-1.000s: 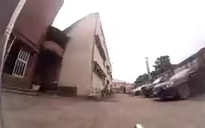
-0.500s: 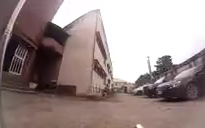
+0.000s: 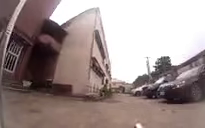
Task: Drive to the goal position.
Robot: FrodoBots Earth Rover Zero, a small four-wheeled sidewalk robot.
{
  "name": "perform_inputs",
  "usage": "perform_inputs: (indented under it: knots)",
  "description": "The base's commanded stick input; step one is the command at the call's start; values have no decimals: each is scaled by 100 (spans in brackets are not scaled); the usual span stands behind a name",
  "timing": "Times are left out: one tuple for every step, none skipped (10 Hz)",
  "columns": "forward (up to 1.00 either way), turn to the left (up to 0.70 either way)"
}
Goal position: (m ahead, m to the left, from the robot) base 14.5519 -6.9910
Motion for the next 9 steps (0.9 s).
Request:
perform_inputs:
  knots:
    - [84,3]
    - [84,3]
    - [84,3]
    - [84,3]
    - [84,1]
    - [84,-10]
    - [84,-4]
    - [84,2]
    - [84,2]
